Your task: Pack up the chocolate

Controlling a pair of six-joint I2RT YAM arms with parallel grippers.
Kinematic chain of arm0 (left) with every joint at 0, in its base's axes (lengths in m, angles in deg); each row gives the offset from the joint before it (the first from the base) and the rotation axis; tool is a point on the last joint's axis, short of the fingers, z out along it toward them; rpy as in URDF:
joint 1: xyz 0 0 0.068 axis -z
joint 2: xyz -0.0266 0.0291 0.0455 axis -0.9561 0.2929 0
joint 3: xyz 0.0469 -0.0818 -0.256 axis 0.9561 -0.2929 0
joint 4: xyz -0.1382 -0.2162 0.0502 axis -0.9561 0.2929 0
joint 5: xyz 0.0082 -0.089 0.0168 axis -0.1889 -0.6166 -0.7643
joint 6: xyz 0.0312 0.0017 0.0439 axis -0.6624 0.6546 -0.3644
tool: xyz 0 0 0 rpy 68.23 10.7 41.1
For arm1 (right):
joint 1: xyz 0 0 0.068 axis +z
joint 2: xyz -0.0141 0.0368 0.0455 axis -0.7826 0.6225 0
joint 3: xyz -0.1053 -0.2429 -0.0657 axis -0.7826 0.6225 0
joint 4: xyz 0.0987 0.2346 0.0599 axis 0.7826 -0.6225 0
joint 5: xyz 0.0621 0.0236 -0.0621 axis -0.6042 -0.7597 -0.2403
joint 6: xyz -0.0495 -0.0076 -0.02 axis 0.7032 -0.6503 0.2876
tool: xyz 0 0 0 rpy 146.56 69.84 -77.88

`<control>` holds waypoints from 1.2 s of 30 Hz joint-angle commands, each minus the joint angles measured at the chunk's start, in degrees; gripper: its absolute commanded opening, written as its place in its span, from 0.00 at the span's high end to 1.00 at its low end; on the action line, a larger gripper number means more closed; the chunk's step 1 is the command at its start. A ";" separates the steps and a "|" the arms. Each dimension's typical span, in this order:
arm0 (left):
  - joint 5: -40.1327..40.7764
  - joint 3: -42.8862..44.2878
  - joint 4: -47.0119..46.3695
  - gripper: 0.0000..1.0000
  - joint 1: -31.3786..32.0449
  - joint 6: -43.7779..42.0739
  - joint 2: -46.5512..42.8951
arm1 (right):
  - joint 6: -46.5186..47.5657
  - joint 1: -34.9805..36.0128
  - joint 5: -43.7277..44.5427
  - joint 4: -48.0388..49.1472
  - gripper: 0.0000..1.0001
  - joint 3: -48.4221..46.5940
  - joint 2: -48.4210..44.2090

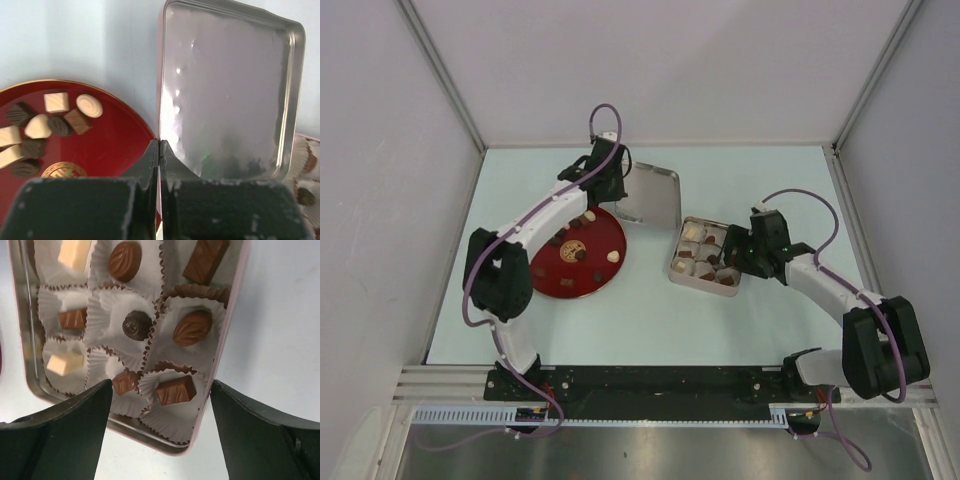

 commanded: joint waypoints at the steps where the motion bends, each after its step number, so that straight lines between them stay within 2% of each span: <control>1: 2.35 -1.92 -3.56 1.00 0.29 -2.23 -7.96 | -1.68 4.20 -2.89 8.78 0.17 -0.91 2.49; 6: 2.88 -4.65 -4.35 1.00 0.29 -3.11 -12.19 | 0.69 6.14 -7.89 13.27 0.18 -1.00 2.76; 8: 2.97 -6.22 -4.79 1.00 0.29 -3.37 -14.46 | 1.57 5.18 -9.04 12.14 0.18 -1.53 1.27; 14: 1.13 -10.09 -7.43 1.00 0.29 -3.11 -20.01 | 1.23 -0.08 -14.56 9.50 0.18 -1.88 -10.58; 20: -5.19 -12.99 -10.32 1.00 0.38 0.31 -24.93 | -2.37 -0.71 -21.25 17.31 0.16 -1.88 -16.48; 28: -12.58 -17.48 -14.72 1.00 1.43 6.11 -29.68 | -10.54 -0.89 -24.33 32.33 0.14 -3.46 -11.58; 32: -14.34 -19.06 -16.57 1.00 2.83 7.44 -30.30 | -12.83 -0.80 -25.83 36.82 0.07 -5.39 -7.71; 36: -16.70 -19.85 -19.03 1.00 4.07 8.93 -30.39 | -13.37 -0.71 -25.74 37.71 0.06 -8.20 -3.66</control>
